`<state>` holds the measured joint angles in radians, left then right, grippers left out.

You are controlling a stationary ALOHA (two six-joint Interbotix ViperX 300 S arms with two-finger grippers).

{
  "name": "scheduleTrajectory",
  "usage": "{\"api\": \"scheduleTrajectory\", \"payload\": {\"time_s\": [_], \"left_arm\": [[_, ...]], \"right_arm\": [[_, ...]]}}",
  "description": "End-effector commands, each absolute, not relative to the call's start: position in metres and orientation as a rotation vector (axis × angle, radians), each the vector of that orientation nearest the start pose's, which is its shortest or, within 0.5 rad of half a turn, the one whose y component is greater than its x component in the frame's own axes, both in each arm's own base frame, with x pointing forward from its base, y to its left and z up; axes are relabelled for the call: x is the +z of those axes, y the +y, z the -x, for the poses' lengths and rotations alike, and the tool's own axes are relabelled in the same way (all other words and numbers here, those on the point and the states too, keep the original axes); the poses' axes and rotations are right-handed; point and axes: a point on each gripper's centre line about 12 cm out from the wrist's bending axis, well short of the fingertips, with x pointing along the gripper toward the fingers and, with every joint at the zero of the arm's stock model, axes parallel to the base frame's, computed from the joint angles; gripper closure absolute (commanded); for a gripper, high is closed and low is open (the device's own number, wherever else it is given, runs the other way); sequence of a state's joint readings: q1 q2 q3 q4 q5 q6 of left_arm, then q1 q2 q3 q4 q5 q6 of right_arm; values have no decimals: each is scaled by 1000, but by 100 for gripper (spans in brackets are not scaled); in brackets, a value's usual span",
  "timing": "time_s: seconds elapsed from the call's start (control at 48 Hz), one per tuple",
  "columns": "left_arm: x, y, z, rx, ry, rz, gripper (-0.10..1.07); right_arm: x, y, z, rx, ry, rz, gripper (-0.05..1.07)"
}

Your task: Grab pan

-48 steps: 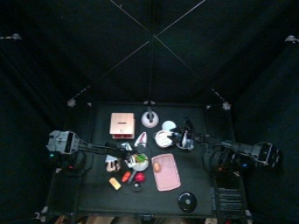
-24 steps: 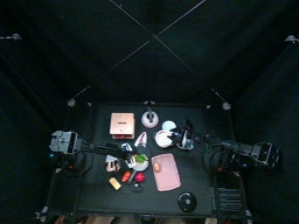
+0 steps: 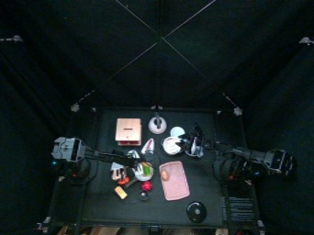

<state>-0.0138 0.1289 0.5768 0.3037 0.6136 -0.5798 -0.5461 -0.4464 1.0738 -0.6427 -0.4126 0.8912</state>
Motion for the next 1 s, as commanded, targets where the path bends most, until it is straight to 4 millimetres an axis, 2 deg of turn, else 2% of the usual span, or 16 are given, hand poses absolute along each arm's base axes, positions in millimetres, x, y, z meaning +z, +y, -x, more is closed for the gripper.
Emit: {"api": "scheduleTrajectory", "payload": {"time_s": [0.0, 0.312, 0.812, 0.979], "left_arm": [[120, 15, -365, 341, 1221, 163, 59], [131, 10, -372, 343, 1198, 273, 62], [147, 31, -370, 394, 1150, 372, 63], [146, 34, -369, 403, 1151, 399, 65]], "right_arm": [[221, -121, -253, -337, 200, -391, 15], [220, -122, -252, -340, 205, -392, 15], [220, -122, -252, -342, 209, -393, 15], [220, -122, -252, -343, 208, -391, 15]]}}
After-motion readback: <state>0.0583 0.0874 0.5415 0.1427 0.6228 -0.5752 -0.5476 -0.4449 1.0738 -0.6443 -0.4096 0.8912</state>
